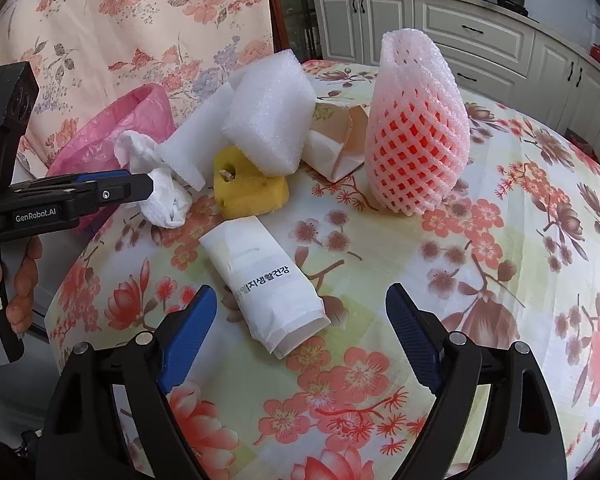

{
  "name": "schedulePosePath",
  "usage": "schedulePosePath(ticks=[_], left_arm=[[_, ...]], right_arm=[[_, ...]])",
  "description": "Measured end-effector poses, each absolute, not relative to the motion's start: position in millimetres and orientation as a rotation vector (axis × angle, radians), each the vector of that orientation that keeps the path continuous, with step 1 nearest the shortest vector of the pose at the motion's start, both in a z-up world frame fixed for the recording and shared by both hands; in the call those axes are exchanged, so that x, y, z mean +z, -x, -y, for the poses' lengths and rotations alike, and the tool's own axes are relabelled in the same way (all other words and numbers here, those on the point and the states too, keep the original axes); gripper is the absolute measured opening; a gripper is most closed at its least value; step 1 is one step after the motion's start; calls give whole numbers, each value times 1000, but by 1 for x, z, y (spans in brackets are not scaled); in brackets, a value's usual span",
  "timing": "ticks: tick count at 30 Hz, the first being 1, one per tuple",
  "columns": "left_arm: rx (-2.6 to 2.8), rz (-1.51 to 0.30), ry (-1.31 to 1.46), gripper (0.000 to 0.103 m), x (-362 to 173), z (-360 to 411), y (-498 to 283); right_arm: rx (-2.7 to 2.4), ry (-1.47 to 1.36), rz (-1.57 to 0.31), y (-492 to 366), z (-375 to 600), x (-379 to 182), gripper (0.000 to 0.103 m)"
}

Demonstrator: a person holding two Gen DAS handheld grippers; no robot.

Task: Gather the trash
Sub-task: 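Grasp a crumpled white tissue with the left gripper while the right grasps the white printed packet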

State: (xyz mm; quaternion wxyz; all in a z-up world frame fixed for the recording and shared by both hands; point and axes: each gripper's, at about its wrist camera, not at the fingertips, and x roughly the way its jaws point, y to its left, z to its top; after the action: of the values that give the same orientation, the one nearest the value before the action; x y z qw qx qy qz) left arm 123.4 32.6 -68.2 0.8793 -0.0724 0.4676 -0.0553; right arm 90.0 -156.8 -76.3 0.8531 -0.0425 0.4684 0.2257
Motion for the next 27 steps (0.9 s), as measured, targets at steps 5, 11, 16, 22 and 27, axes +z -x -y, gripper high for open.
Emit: schedulePosePath(ticks=[5,11,16,22,27], left_arm=[[-117,-990,155,54,-75,-33,-129],[-113,-1012,163,45,-86,-33,-133],[-118,-1010,174,28,-93,-31,-132],[-144,-998,180,23,-90,-27,-123],[-159,-985,188,23,-84,-26,-112]], right_arm=[[479,117,-997,-94,147,-80,73],[454,133,-1011,-97,140,-86,62],[432,130,-1016,-99,135,-91,50],[434,116,-1010,-98,134,-91,42],[423,103,-986,-93,138,-83,42]])
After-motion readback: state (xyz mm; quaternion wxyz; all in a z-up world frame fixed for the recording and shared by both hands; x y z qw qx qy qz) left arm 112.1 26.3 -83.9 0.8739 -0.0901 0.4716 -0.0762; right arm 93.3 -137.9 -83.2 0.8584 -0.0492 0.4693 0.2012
